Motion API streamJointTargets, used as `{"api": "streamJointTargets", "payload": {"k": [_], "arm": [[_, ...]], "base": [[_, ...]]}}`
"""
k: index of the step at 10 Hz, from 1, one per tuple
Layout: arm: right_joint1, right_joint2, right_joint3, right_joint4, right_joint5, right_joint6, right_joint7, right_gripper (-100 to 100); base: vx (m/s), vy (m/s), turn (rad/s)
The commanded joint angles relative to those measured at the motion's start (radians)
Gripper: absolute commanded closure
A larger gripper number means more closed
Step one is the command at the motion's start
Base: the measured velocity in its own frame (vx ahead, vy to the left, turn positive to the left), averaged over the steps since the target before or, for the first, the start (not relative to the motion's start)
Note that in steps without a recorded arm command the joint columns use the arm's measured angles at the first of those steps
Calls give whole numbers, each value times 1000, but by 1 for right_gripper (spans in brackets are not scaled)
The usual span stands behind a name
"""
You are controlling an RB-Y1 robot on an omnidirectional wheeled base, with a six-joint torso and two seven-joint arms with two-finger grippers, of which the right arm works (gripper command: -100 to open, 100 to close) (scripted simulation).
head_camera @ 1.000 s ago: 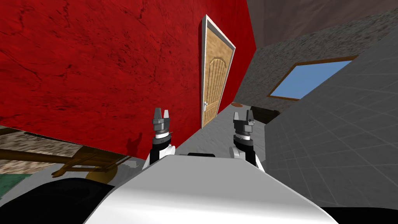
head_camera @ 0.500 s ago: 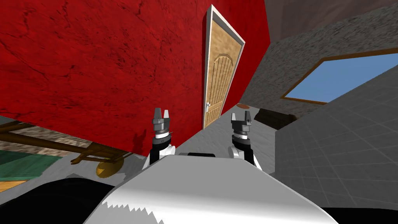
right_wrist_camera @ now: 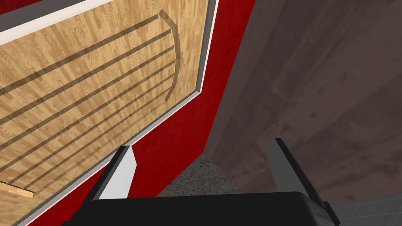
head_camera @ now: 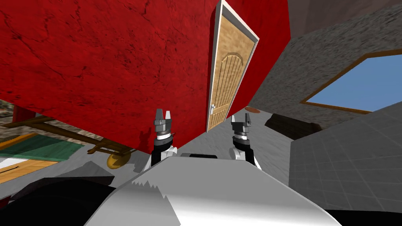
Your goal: Pull the door open
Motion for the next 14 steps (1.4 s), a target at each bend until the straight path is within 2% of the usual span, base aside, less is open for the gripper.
{"api": "streamJointTargets", "payload": {"k": [1, 14], "arm": [[-10, -17, 11, 22, -43, 4, -27, -100], [-98, -172, 117, 238, -425, 27, -261, -100]], "base": [[72, -99, 174], [64, -117, 204]]}}
